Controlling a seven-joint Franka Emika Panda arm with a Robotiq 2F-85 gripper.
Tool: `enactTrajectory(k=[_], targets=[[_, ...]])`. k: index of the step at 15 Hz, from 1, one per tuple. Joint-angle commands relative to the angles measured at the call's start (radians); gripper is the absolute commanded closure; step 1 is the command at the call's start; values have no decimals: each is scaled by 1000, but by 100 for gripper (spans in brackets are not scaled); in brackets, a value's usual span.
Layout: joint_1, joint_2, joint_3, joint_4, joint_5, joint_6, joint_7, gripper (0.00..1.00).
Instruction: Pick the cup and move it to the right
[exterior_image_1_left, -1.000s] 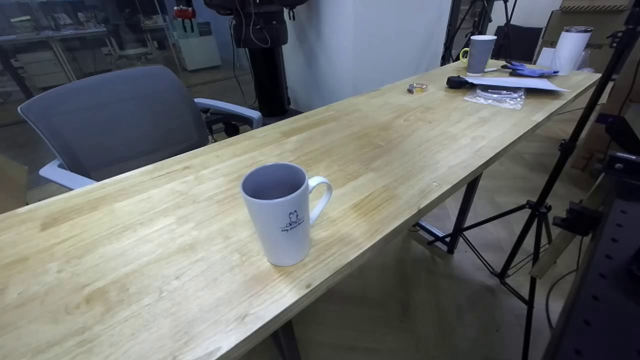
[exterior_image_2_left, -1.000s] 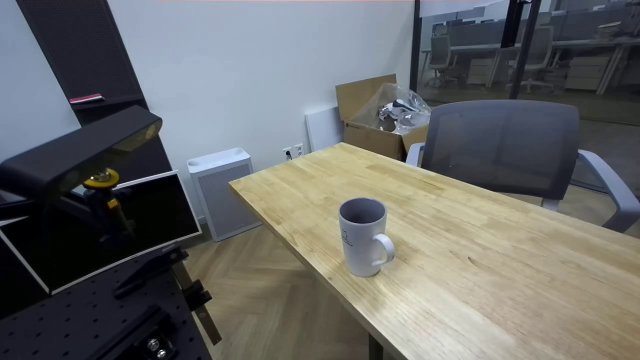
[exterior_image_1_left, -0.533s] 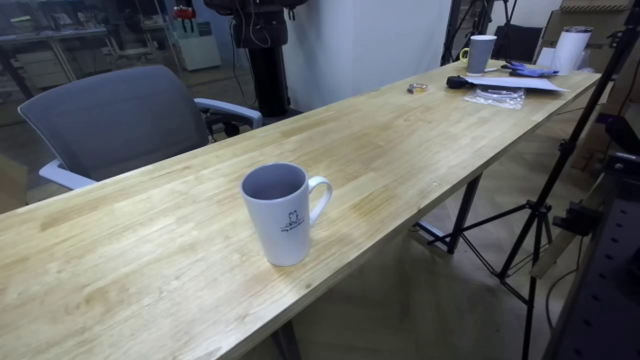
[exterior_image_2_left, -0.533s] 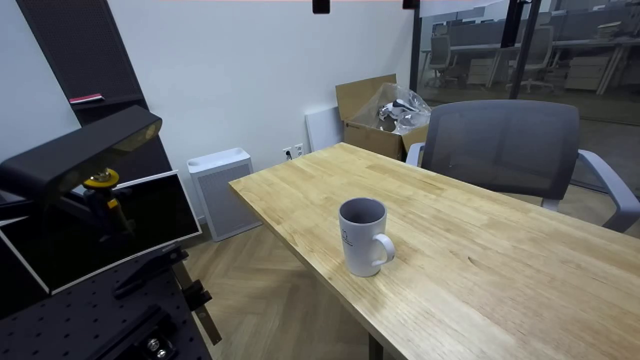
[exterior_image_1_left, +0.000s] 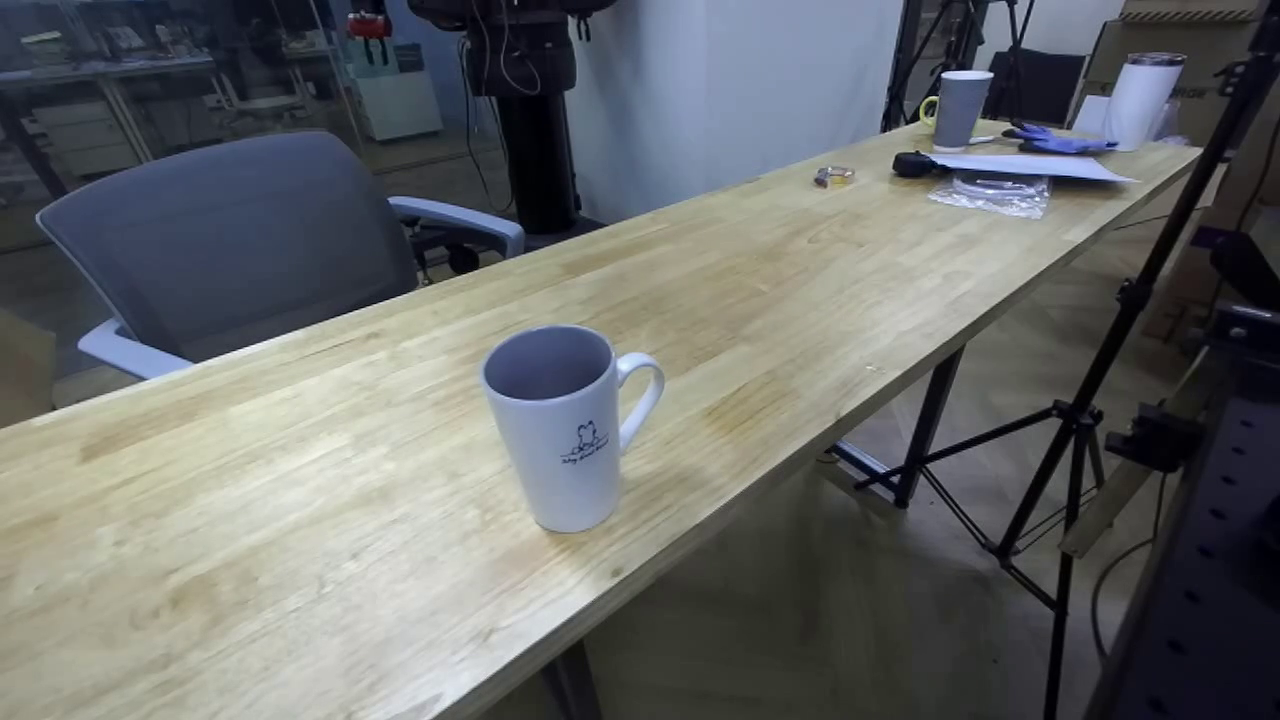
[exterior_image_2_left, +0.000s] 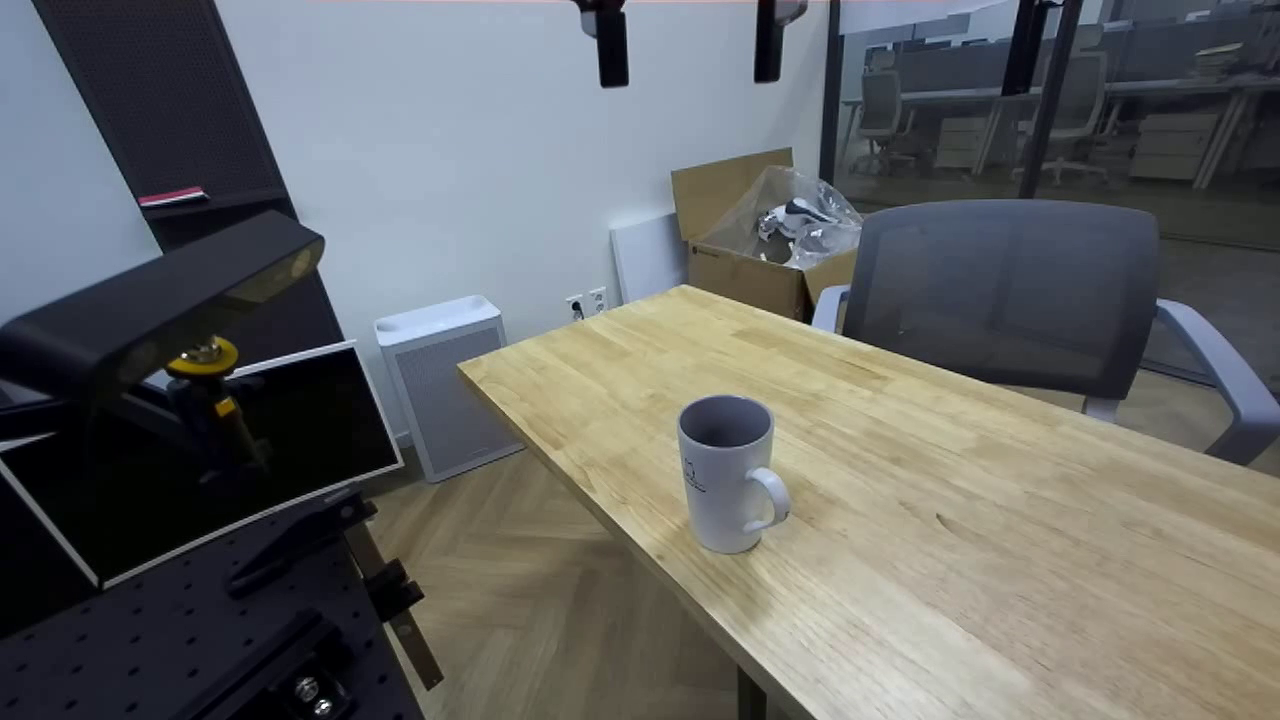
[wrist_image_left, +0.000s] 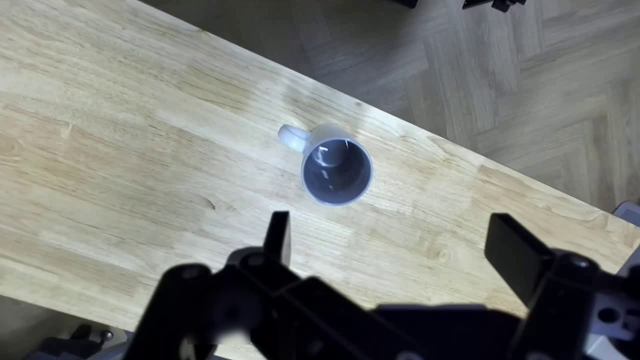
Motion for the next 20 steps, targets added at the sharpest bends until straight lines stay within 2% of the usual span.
enactTrajectory(k=[1, 10, 14, 15, 20], targets=[[15, 50, 35, 18, -18, 46, 27, 0], [32, 187, 107, 44, -42, 182, 57, 0], [27, 243, 122, 57, -77, 194, 87, 0], [35, 207, 105, 22, -46, 200, 32, 0], [34, 218, 105, 21, -45, 200, 27, 0]])
